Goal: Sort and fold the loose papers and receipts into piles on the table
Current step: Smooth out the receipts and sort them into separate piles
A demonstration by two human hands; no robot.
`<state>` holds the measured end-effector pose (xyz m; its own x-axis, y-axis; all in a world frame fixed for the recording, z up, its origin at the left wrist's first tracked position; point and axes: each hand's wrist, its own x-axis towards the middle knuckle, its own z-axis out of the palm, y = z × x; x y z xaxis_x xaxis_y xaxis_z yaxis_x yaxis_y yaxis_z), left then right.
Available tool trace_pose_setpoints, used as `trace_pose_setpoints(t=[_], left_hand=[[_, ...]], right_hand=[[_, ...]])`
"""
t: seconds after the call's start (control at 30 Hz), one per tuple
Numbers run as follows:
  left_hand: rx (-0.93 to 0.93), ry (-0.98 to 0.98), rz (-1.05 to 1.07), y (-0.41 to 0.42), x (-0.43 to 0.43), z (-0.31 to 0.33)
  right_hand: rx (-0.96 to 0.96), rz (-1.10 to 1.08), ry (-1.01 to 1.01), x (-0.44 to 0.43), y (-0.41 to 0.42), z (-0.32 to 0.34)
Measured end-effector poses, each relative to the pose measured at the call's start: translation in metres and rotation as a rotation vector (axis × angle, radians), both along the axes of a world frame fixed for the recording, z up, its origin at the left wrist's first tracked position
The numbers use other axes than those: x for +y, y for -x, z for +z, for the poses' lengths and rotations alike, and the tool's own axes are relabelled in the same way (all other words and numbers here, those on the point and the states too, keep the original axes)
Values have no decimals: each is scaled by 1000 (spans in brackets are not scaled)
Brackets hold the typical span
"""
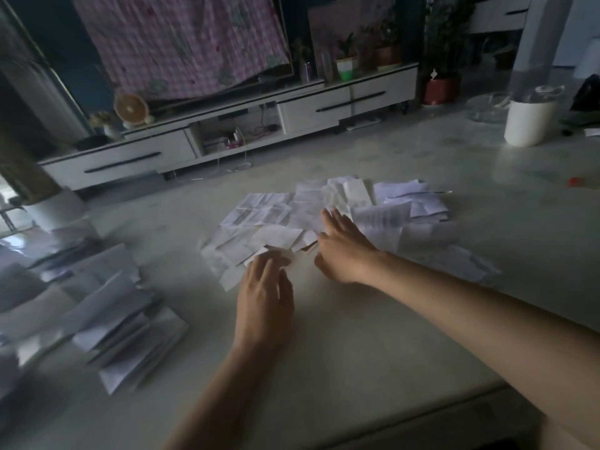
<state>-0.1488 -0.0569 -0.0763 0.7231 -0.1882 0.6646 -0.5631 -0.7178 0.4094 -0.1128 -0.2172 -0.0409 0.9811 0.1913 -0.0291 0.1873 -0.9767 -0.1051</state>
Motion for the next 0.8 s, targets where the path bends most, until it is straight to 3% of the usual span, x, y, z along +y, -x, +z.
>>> trace_pose_setpoints(t=[0.13, 0.23, 0.4, 0.47, 0.57, 0.67, 0.8], left_hand=[[35, -24, 44, -2, 1, -4], [112, -97, 128, 0, 2, 2], [153, -618, 67, -1, -6, 11], [178, -689, 75, -4, -7, 22], [375, -491, 153, -12, -7, 53], [596, -231, 180, -16, -8, 87], [841, 220, 0, -7, 3, 101]], right_hand=[[116, -77, 19, 6, -6, -5], [52, -32, 23, 8, -1, -2], [-101, -32, -59, 0, 14, 1], [-176, 21, -151, 0, 19, 3], [-229, 73, -470, 4, 26, 14], [-266, 40, -941, 15, 33, 31], [-42, -89, -1535, 16, 43, 56]])
